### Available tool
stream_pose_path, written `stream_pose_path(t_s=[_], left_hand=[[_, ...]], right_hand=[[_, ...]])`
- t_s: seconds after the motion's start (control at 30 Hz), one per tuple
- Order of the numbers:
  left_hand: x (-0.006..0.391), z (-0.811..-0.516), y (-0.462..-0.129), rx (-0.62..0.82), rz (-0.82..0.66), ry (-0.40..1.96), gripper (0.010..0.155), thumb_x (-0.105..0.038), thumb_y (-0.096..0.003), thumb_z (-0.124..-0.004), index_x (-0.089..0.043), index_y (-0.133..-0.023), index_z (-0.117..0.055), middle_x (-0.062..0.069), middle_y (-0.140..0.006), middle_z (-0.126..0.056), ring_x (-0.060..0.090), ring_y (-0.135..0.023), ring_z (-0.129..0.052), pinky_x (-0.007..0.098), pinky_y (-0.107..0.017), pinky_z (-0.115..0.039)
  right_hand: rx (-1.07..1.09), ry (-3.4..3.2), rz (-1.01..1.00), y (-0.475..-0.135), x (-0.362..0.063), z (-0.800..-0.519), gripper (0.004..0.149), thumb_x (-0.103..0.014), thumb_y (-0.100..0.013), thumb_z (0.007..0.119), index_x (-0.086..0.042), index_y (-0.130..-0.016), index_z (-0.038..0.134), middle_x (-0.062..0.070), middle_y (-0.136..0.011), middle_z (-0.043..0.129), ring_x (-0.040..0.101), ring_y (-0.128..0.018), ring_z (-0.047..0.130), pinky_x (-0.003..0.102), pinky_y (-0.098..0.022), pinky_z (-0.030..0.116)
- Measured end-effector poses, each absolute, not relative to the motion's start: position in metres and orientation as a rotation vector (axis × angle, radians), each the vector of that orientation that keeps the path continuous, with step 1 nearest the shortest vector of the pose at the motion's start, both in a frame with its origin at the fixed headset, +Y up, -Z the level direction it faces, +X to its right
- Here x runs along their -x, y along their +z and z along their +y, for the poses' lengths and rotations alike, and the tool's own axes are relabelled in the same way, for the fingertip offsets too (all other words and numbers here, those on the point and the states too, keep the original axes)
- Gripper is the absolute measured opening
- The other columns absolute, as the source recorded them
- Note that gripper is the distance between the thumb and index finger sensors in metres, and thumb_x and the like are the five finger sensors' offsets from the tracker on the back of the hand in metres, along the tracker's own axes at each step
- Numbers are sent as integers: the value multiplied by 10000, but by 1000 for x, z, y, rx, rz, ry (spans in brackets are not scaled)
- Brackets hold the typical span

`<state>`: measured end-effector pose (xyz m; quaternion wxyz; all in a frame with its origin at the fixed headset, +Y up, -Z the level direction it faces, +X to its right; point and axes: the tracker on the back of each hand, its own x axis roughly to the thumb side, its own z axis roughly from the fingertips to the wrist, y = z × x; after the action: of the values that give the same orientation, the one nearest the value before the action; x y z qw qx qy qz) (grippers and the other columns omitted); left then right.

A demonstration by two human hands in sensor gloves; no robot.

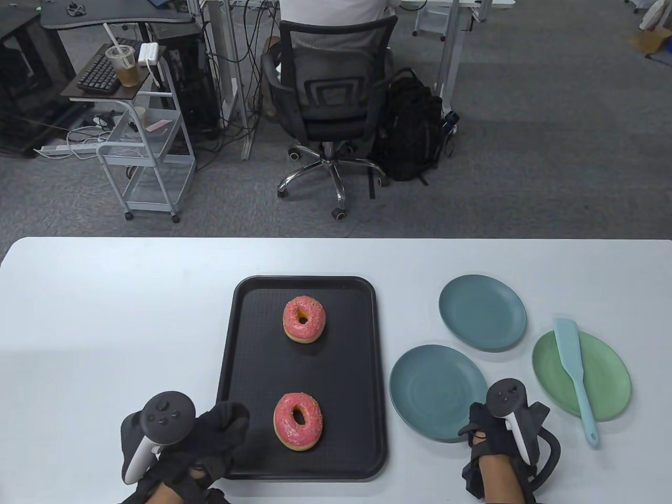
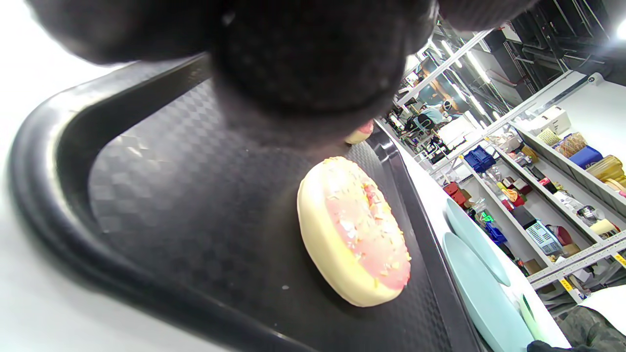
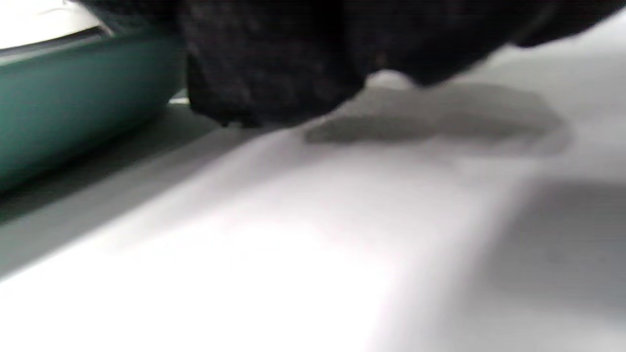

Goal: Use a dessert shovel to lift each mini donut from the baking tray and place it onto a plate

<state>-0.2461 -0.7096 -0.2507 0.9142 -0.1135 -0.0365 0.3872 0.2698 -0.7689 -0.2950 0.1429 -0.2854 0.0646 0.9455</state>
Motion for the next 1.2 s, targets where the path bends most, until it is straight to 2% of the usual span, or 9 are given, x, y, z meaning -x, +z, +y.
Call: stream_pose_path(t_s=[0.63,0.73,0.87,1.03,1.2], left_hand=[[253,-705,-250,206,-65,808,475,-515,-446,-716,-303,-870,-692,-5,-721,-921,143,-241,-1087,314,-180,-934],[260,-703,-251,192,-50,822,459,-509,-443,-721,-305,-855,-714,-5,-705,-933,144,-240,-1086,313,-178,-935],[267,-704,-254,202,-36,841,438,-501,-446,-723,-300,-834,-749,3,-681,-950,158,-234,-1087,324,-175,-933],[278,-706,-259,184,42,736,418,-497,-444,-734,-288,-801,-793,17,-639,-975,171,-188,-1080,327,-132,-920],[288,-716,-268,227,124,604,422,-509,-444,-738,-285,-796,-803,23,-633,-979,175,-185,-1080,328,-127,-917]], right_hand=[[827,2739,235,-293,-272,-771,458,-531,-493,758,-105,-537,921,84,-267,995,287,-114,910,521,-255,799],[847,2700,253,-293,-278,-766,535,-590,-485,747,-92,-556,930,105,-280,1005,301,-126,914,529,-260,795],[852,2598,181,-295,-291,-750,557,-595,-477,758,-74,-561,937,124,-285,1005,314,-127,909,538,-259,787],[938,2542,55,-299,-326,-719,566,-547,-489,778,-44,-721,891,166,-374,1001,343,-189,909,556,-290,766],[1079,2544,-21,-300,-369,-694,576,-467,-503,805,-49,-898,778,223,-557,949,397,-346,890,597,-391,714]])
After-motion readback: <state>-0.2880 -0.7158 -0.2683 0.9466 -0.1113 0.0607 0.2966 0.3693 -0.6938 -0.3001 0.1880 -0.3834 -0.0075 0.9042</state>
